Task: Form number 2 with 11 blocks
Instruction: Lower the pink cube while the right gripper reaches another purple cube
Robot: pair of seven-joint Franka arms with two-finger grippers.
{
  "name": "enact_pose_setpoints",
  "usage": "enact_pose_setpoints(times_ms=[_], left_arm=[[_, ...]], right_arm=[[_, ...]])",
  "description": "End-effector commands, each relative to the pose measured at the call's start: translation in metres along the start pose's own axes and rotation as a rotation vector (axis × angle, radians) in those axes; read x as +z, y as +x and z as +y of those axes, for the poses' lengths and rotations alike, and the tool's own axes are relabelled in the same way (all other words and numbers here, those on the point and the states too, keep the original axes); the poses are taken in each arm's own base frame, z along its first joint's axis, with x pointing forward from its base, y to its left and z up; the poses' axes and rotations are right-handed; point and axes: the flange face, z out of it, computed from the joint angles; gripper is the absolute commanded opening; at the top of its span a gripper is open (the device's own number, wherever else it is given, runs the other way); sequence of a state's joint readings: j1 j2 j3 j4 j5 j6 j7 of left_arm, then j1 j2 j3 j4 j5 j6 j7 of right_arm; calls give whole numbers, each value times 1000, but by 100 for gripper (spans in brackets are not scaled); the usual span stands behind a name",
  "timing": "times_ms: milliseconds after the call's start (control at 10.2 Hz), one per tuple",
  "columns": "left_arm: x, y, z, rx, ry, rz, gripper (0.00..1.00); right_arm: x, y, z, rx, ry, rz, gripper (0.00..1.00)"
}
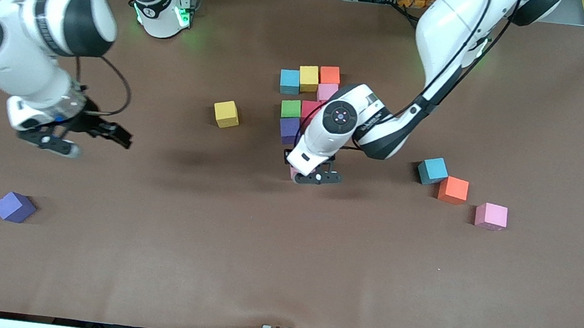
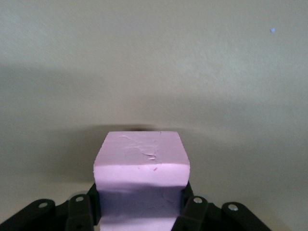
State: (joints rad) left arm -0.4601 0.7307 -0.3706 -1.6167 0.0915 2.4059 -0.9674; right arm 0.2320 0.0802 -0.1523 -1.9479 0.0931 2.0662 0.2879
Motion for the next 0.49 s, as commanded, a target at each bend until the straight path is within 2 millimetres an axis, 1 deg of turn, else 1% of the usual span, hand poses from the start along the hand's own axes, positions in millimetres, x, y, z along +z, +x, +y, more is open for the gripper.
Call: enact_pose_setpoints(times_ms=[0, 294, 393], left_arm=[[8, -6, 10, -16, -10, 3, 17], [12, -15, 15, 3, -5, 0, 17], [14, -22, 15, 14, 14, -9, 17]], right_arm=[[-15, 15, 25, -3, -8, 31, 100], [-17, 38, 52, 24, -13, 45, 100], [-19, 42, 61, 29, -13, 49, 100]])
